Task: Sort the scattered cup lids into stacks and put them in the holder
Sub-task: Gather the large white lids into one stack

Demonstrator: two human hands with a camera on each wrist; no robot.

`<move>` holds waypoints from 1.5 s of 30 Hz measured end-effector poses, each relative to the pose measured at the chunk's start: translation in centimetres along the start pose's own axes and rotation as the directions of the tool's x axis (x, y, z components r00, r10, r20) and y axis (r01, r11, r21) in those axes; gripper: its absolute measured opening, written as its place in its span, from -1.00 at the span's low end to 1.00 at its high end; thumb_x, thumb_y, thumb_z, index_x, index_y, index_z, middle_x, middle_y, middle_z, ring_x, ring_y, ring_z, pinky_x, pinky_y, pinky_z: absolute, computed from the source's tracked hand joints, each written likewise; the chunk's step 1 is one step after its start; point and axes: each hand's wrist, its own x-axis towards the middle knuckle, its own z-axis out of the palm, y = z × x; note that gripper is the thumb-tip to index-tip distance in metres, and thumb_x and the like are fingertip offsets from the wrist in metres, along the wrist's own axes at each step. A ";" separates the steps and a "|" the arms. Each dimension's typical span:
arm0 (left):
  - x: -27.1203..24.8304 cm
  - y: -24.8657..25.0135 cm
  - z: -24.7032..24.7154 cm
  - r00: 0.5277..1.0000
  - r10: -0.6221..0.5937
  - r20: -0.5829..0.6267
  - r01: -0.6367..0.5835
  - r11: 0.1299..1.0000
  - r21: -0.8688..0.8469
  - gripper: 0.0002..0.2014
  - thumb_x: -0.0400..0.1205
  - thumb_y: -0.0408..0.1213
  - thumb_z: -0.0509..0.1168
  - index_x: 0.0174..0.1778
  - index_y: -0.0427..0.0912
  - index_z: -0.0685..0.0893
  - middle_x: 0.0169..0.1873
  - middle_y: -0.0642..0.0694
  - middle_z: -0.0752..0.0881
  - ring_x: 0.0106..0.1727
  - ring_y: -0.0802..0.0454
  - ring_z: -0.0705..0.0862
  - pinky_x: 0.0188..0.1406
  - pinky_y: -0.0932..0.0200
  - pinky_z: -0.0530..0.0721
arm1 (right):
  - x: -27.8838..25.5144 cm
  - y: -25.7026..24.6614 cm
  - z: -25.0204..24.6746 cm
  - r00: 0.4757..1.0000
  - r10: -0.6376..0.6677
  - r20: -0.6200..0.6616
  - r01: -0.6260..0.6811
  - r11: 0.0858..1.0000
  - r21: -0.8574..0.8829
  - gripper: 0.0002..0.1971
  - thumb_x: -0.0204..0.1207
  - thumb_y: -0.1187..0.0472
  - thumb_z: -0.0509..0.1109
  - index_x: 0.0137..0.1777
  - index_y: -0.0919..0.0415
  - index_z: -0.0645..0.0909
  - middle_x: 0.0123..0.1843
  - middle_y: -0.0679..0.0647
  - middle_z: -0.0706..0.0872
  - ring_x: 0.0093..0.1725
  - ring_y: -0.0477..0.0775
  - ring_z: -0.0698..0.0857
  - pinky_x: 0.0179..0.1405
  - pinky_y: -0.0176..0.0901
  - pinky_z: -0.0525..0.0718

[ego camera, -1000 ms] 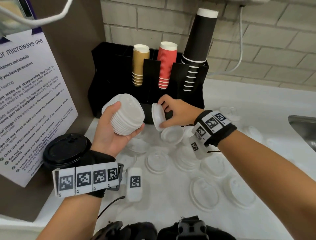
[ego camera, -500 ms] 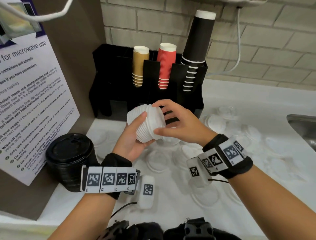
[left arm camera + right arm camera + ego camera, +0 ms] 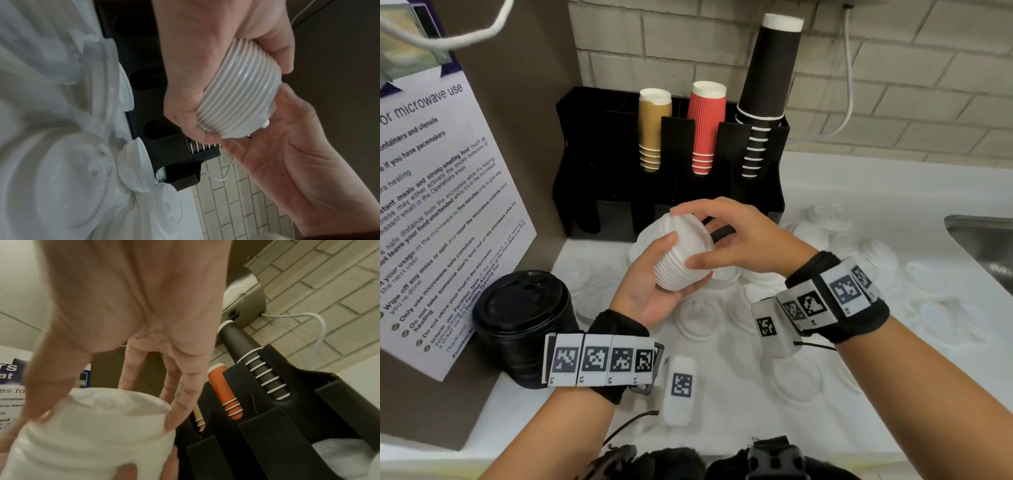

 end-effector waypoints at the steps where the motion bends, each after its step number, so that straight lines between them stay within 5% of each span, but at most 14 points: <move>1: 0.0 0.1 -0.2 1.000 -0.001 0.001 0.001 1.000 -0.007 -0.12 0.09 -0.04 0.74 0.37 -0.08 0.62 0.30 -0.24 0.72 0.30 -0.19 0.71 0.22 -0.17 0.68 | 0.1 -0.1 0.1 1.000 0.002 0.000 -0.002 1.000 0.000 -0.40 0.39 0.07 0.59 0.43 -0.13 0.51 0.32 -0.09 0.57 0.24 -0.08 0.61 0.17 -0.21 0.70; 5: 0.0 0.6 -0.6 1.000 0.002 -0.003 -0.002 0.997 -0.078 -0.15 0.02 -0.09 0.75 0.28 -0.13 0.67 0.20 -0.26 0.76 0.16 -0.19 0.77 0.10 -0.17 0.72 | 0.6 -0.1 -0.5 0.995 0.102 0.006 -0.102 0.976 0.192 -0.51 0.57 0.17 0.42 0.49 0.06 0.46 0.22 0.04 0.67 0.19 -0.03 0.68 0.23 -0.11 0.70; 10: -0.1 1.4 -0.9 0.999 0.015 -0.047 -0.020 0.995 -0.094 -0.14 0.01 -0.12 0.74 0.27 -0.14 0.64 0.07 -0.24 0.80 0.05 -0.17 0.81 -0.03 -0.13 0.78 | 0.2 0.2 -0.7 0.994 0.113 0.003 -0.113 0.993 -0.045 -0.61 0.61 0.09 0.37 0.42 0.04 0.50 0.18 -0.07 0.64 0.14 -0.19 0.63 0.10 -0.47 0.58; 13: -0.3 1.8 -1.3 0.992 0.046 -0.114 -0.058 0.992 -0.109 -0.30 0.17 -0.15 0.62 0.27 -0.09 0.62 0.02 -0.21 0.81 -0.01 -0.18 0.82 -0.11 -0.15 0.77 | -1.3 0.6 -1.2 0.987 0.139 0.085 -0.127 0.983 -0.132 -0.79 0.59 0.11 0.39 0.18 0.10 0.64 0.06 -0.10 0.69 -0.01 -0.30 0.64 -0.05 -0.53 0.57; 16: -0.4 2.1 -1.4 0.986 0.062 -0.156 -0.078 0.992 -0.099 -0.06 -0.03 -0.13 0.75 0.33 -0.07 0.60 0.11 -0.22 0.78 0.11 -0.22 0.77 -0.07 -0.17 0.75 | -3.4 1.4 -1.1 0.869 0.281 0.408 -0.115 0.916 -0.385 -0.76 0.46 0.02 0.52 0.10 0.00 0.67 0.03 -0.14 0.69 -0.01 -0.20 0.64 -0.06 -0.43 0.59; 20: -0.3 2.1 -1.0 0.972 0.060 -0.226 -0.089 0.989 -0.120 -0.21 0.31 -0.10 0.55 0.50 -0.06 0.50 0.32 -0.25 0.64 0.26 -0.26 0.68 -0.08 -0.16 0.74 | -6.3 2.5 0.5 0.689 0.462 0.558 -0.049 0.798 -0.600 -0.54 0.31 -0.07 0.62 0.15 0.07 0.63 0.04 -0.09 0.63 0.07 -0.01 0.63 0.08 -0.19 0.61; 25: -0.1 1.4 -0.1 0.978 0.057 -0.203 -0.087 0.986 -0.143 0.17 -0.04 -0.10 0.76 0.57 -0.05 0.45 0.32 -0.25 0.65 0.21 -0.27 0.71 -0.07 -0.19 0.73 | -9.5 2.9 1.4 0.613 0.509 0.604 0.109 0.703 -0.703 -0.31 0.23 -0.07 0.66 0.32 0.02 0.46 0.22 -0.01 0.50 0.16 0.08 0.54 0.06 -0.04 0.57; 29: -0.2 0.6 0.3 0.983 0.055 -0.177 -0.088 0.979 -0.183 0.06 -0.05 -0.09 0.75 0.45 -0.08 0.55 0.27 -0.26 0.68 0.13 -0.26 0.75 -0.08 -0.17 0.72 | -11.1 3.1 1.8 0.604 0.518 0.606 0.275 0.578 -0.768 -0.12 0.22 0.02 0.68 0.49 0.00 0.27 0.32 0.07 0.38 0.18 0.17 0.54 -0.05 0.02 0.58; 33: -0.1 -0.1 0.8 0.987 0.046 -0.155 -0.077 0.977 -0.201 0.15 -0.01 -0.09 0.75 0.57 -0.06 0.46 0.34 -0.27 0.63 0.21 -0.28 0.70 -0.02 -0.19 0.72 | -11.8 3.4 2.2 0.621 0.492 0.610 0.303 0.567 -0.766 -0.09 0.29 0.07 0.64 0.56 -0.01 0.18 0.36 0.11 0.36 0.14 0.21 0.57 -0.05 0.03 0.58; 37: 0.0 -0.9 1.4 0.987 0.032 -0.156 -0.065 0.975 -0.210 0.21 -0.06 -0.10 0.76 0.59 -0.06 0.42 0.40 -0.29 0.59 0.26 -0.29 0.66 -0.05 -0.18 0.73 | -10.7 3.2 -0.4 0.739 0.360 0.569 0.098 0.779 -0.619 -0.28 0.26 0.02 0.62 0.38 -0.06 0.35 0.21 -0.03 0.46 0.08 0.08 0.56 0.00 0.00 0.63; 42: 0.3 -1.8 1.8 0.978 0.045 -0.203 -0.093 0.968 -0.234 -0.09 0.19 -0.09 0.61 0.51 -0.07 0.49 0.31 -0.28 0.64 0.22 -0.28 0.67 -0.10 -0.17 0.75 | -7.8 2.4 -5.0 0.970 0.132 0.204 -0.056 0.939 -0.339 -0.40 0.27 0.09 0.62 0.30 -0.06 0.48 0.15 -0.13 0.54 0.08 -0.18 0.54 -0.12 -0.60 0.48; 45: 0.5 -2.1 2.0 0.983 0.030 -0.182 -0.072 0.971 -0.228 -0.28 0.19 -0.09 0.58 0.31 -0.12 0.62 0.19 -0.28 0.74 0.15 -0.25 0.73 -0.07 -0.16 0.76 | -5.9 1.6 -5.5 1.000 0.029 -0.002 -0.029 0.991 -0.134 -0.45 0.34 0.18 0.61 0.31 0.04 0.50 0.10 -0.18 0.57 0.04 -0.19 0.58 -0.17 -0.57 0.53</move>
